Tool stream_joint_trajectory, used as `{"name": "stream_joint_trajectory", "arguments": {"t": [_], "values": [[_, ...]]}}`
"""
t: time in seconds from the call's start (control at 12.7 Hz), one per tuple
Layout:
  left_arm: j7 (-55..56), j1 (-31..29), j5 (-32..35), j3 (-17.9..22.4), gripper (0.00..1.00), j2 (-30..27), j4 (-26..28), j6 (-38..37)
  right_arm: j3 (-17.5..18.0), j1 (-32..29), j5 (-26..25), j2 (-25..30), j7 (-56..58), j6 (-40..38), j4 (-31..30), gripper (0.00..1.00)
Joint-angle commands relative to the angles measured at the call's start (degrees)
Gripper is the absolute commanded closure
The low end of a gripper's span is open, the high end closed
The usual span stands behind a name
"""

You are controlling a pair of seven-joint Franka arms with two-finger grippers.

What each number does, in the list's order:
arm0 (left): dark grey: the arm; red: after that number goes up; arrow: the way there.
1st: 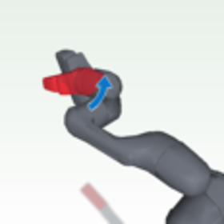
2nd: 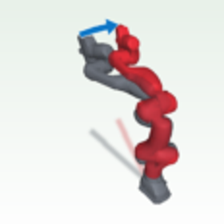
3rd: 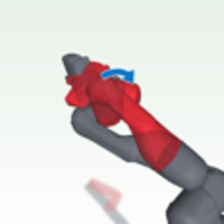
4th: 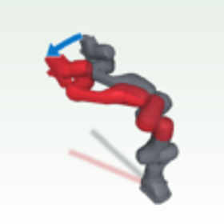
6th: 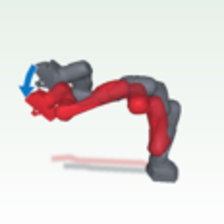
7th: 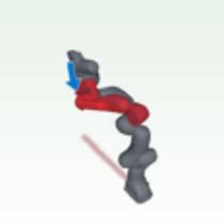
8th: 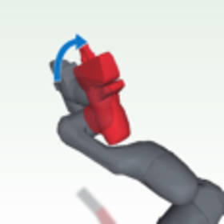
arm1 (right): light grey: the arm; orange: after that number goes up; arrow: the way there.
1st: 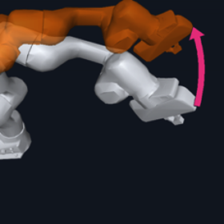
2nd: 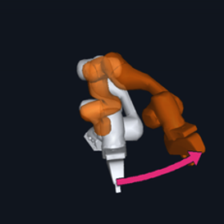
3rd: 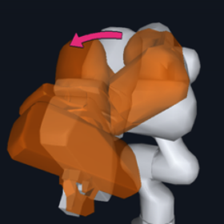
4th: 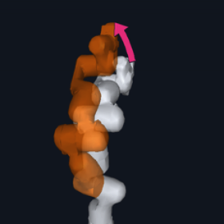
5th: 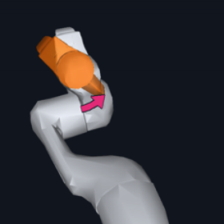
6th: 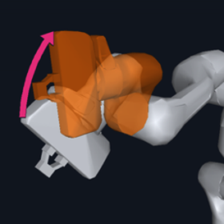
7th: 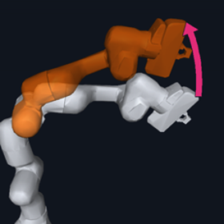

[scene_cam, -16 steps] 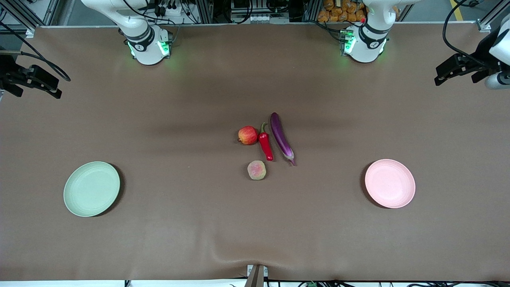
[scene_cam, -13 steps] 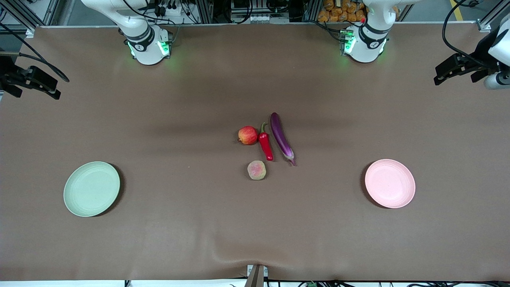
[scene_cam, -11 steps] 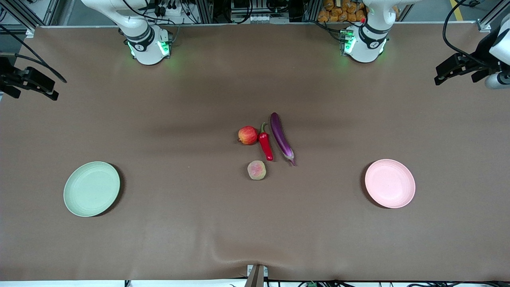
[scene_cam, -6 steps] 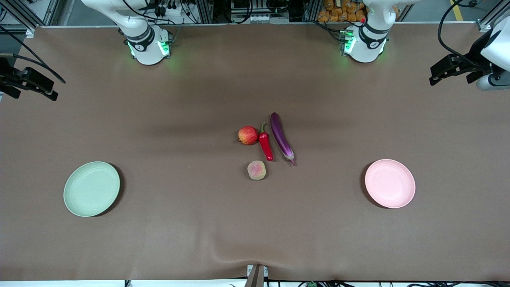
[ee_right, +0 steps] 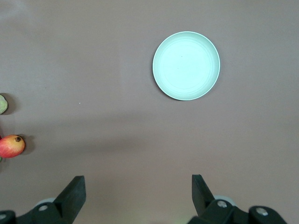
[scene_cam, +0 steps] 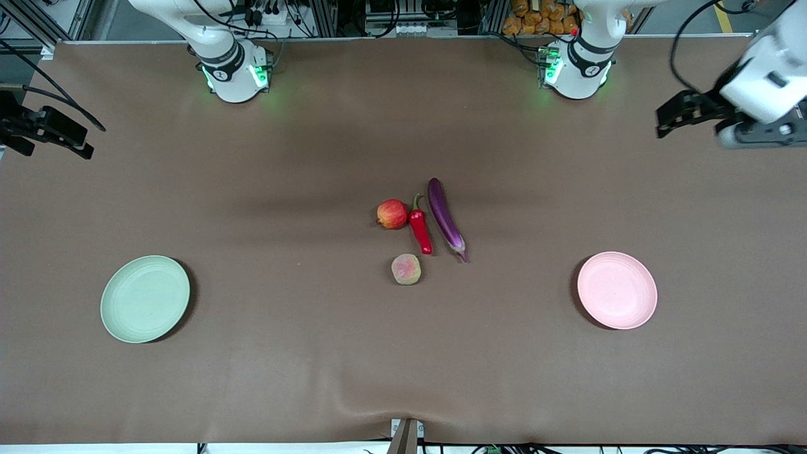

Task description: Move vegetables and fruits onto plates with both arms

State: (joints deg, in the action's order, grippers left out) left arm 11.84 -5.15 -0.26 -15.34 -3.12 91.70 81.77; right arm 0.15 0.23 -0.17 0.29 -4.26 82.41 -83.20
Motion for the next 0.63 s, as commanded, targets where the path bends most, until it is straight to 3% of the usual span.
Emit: {"name": "stream_joint_trajectory", "arguments": {"t": [0.0,0.24,0.55], "values": [[8.6,0.9,1.1,-2.5,0.0,4.7,-0.7,0.1,0.6,-0.5,1.1,1.2,-0.2,-0.2,-1.2,0.0],[12.7,1.6,1.4,-4.4,0.0,7.8,1.2,3.5,0.6,-0.5,1.1,1.1,-0.2,-0.2,-1.1,0.0],[18.4,6.3,1.4,-5.0,0.0,9.3,13.2,20.5,0.6,-1.0,1.1,1.1,-0.1,-0.2,-1.1,0.0]]}}
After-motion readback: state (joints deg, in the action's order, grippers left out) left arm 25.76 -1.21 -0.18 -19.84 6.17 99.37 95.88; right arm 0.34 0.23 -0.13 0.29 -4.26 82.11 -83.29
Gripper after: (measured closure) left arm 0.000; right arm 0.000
